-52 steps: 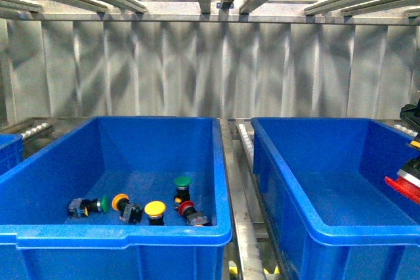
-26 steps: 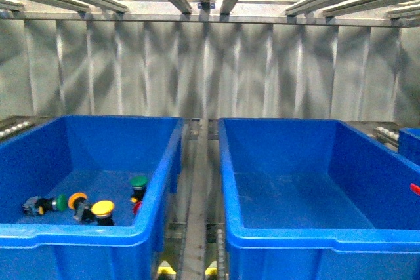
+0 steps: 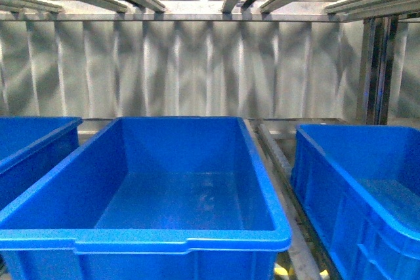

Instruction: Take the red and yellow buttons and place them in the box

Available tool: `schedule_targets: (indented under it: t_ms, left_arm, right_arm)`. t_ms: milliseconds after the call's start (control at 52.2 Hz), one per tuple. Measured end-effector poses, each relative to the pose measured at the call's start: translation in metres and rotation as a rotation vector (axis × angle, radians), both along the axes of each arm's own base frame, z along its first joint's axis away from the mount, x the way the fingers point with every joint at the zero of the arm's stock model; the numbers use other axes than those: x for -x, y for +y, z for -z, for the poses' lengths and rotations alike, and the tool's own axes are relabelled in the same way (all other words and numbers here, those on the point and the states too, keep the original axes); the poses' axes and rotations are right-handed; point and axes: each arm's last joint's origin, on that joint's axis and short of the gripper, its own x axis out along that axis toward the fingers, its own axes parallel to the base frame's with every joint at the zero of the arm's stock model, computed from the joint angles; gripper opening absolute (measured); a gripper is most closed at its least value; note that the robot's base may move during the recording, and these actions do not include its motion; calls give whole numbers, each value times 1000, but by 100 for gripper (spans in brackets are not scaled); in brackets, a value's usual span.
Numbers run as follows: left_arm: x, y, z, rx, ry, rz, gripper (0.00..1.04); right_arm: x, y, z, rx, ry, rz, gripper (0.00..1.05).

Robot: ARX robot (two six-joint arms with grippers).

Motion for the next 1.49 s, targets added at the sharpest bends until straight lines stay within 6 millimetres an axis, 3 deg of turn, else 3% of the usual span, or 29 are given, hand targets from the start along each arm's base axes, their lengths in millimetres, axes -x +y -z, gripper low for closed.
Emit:
schedule_targets:
  t_ms: [134,268,536,785,1015,1187,1494]
  left_arm:
    - [0,0,0,0,0,-3,97]
    - [0,0,0,0,0,-3,97]
    - [0,0,0,0,0,-5,97]
    - [0,0,0,0,0,-5,97]
    - [0,0,0,0,0,-5,97]
    - [0,0,0,0,0,-5,97]
    - [0,0,0,0,0,-5,97]
  right_arm:
    - [-5,-10,-2,-2,0,43,34]
    - [-26,-14,-13,25,-4,29,34]
    - [-107,-27,-24,218,185,17,34]
    - [-168,-29,-6,440,422,6,34]
    - [-211,-33,21,570,640,-27,34]
    - [-232,-39,45,581,782,-43,34]
    - [-245,-47,67,559,850,-43,34]
